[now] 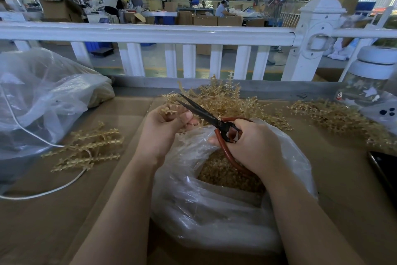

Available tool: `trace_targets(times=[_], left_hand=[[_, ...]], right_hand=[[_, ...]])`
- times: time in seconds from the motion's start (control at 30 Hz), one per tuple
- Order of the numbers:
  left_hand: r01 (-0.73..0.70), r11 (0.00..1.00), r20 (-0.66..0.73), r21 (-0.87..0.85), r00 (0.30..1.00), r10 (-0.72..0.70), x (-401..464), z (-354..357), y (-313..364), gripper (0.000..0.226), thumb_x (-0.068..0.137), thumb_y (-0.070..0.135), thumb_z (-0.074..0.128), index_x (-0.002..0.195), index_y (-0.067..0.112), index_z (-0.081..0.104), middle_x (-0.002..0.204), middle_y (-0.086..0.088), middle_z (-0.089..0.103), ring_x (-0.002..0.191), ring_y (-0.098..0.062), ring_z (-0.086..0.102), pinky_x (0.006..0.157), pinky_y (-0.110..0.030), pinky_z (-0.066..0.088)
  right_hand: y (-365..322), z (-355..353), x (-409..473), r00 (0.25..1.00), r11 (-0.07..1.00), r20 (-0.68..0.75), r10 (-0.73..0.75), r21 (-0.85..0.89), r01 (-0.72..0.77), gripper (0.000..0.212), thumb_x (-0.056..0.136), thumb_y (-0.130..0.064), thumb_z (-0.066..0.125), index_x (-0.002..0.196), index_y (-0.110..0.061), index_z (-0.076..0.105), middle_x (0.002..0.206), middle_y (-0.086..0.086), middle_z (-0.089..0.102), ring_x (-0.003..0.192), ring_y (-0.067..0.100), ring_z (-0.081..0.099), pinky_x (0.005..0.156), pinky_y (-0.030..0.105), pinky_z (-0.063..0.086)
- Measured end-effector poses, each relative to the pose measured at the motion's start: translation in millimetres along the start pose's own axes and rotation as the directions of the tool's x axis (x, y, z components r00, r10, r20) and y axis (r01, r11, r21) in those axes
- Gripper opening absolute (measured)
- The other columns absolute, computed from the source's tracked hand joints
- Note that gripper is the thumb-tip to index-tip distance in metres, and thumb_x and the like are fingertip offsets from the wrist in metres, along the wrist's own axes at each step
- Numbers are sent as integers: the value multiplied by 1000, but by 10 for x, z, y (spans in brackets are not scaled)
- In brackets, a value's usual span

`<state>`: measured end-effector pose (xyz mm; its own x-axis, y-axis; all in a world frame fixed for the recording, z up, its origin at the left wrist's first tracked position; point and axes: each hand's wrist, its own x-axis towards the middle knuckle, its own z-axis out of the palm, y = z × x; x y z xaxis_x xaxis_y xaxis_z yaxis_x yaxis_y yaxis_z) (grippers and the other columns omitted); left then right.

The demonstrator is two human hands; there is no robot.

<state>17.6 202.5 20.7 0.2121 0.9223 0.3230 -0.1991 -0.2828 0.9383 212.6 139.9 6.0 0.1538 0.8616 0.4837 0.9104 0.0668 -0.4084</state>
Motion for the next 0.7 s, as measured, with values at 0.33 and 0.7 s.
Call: trace_targets(times=[0.33, 0.7], left_hand=[[57, 986, -1, -155, 998, -58, -9, -15, 52, 34, 70, 8, 73, 99, -10, 68, 82, -10, 76, 77, -16, 73, 74, -24, 58], [21, 997, -30, 69, 999, -19, 32, -73, 11, 6, 87, -1, 66, 85, 0, 71, 75, -4, 74, 72, -11, 68, 71, -19, 54]], right_hand=[[2, -36, -14, 1000, 1000, 23, 8, 29, -9, 60, 74, -84, 54, 100, -33, 73, 79, -14, 71, 71, 3, 62, 58, 14, 46], [-8, -31, -10, 1000, 999, -3, -28, -25, 28, 59, 73, -88, 47, 97, -38, 67, 71, -26, 56, 62, -12, 45, 53, 9, 33]])
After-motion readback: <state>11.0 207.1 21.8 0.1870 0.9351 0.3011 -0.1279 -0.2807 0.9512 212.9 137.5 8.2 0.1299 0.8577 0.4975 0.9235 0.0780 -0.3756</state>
